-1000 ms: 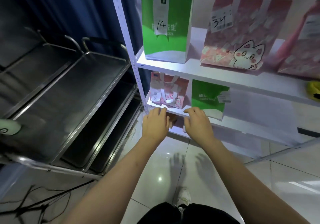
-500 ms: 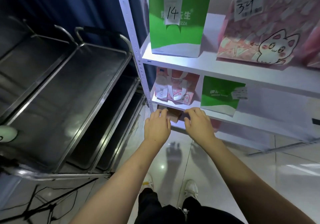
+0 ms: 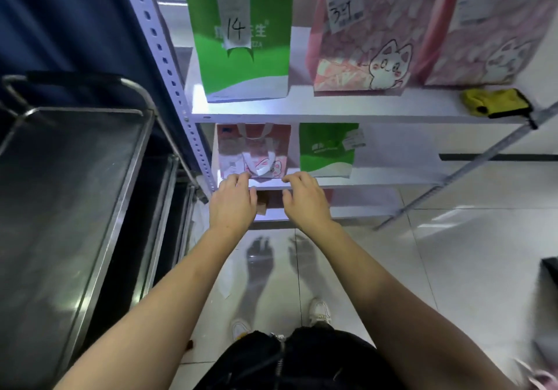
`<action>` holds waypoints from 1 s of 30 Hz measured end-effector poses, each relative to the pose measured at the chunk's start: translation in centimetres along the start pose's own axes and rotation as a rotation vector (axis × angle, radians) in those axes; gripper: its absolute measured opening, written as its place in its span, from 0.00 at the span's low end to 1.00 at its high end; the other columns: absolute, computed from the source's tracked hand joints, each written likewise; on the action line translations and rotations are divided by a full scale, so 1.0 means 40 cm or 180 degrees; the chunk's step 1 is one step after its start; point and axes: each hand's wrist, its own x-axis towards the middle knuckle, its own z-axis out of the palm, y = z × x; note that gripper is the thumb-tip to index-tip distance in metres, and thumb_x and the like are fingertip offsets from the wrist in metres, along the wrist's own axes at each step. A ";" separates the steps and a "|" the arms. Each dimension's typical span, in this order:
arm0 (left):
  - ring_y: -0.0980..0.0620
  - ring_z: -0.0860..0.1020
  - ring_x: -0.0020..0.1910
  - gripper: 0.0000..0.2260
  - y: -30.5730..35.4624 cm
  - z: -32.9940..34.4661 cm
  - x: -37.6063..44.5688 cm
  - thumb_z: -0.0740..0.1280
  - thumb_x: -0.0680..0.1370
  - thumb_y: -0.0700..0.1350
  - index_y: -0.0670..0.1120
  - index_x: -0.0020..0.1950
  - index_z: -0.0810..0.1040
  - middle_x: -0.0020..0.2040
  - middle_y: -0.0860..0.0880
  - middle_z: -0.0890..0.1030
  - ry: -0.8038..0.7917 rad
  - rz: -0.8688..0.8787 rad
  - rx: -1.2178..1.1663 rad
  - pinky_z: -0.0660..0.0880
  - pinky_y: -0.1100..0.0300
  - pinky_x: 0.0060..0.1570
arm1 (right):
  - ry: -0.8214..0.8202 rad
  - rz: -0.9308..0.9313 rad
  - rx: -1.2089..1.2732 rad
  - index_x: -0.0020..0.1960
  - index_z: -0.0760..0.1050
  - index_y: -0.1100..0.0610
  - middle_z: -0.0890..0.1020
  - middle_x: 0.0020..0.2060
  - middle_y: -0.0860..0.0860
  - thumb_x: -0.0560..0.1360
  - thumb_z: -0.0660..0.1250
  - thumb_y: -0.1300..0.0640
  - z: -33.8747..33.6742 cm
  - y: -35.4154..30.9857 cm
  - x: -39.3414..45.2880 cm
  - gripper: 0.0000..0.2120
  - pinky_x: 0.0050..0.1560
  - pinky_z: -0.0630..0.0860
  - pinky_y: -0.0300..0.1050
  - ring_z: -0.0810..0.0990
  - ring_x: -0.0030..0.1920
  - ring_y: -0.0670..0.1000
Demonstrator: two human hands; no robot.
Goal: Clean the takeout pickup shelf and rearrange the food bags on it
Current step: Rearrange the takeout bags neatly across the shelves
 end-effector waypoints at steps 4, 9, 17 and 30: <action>0.43 0.78 0.56 0.14 -0.001 -0.002 -0.001 0.58 0.84 0.48 0.47 0.68 0.74 0.60 0.46 0.79 -0.0065 0.0133 0.0061 0.76 0.48 0.52 | 0.0097 0.0130 0.0063 0.67 0.76 0.55 0.76 0.63 0.53 0.80 0.63 0.57 0.001 -0.012 -0.019 0.16 0.64 0.73 0.56 0.73 0.64 0.57; 0.44 0.77 0.59 0.16 -0.009 0.006 0.001 0.58 0.84 0.49 0.48 0.71 0.73 0.63 0.46 0.78 -0.0170 0.0116 -0.0050 0.75 0.48 0.54 | 0.0064 0.0230 0.0057 0.68 0.76 0.55 0.76 0.64 0.53 0.80 0.63 0.57 0.003 -0.009 -0.012 0.17 0.65 0.72 0.55 0.73 0.65 0.57; 0.45 0.77 0.60 0.14 -0.056 0.031 0.064 0.57 0.85 0.47 0.49 0.68 0.74 0.64 0.48 0.78 -0.0205 -0.0082 -0.0294 0.77 0.48 0.51 | -0.0142 0.0233 0.0192 0.70 0.74 0.57 0.74 0.67 0.55 0.81 0.61 0.59 0.036 0.019 0.075 0.18 0.66 0.72 0.54 0.71 0.69 0.57; 0.42 0.74 0.67 0.18 -0.146 0.273 0.300 0.59 0.86 0.44 0.42 0.76 0.67 0.72 0.40 0.72 0.0088 -0.1040 -0.1371 0.71 0.49 0.63 | -0.0163 0.0509 0.0723 0.77 0.66 0.64 0.70 0.74 0.59 0.83 0.58 0.65 0.227 0.175 0.290 0.22 0.74 0.61 0.45 0.68 0.74 0.58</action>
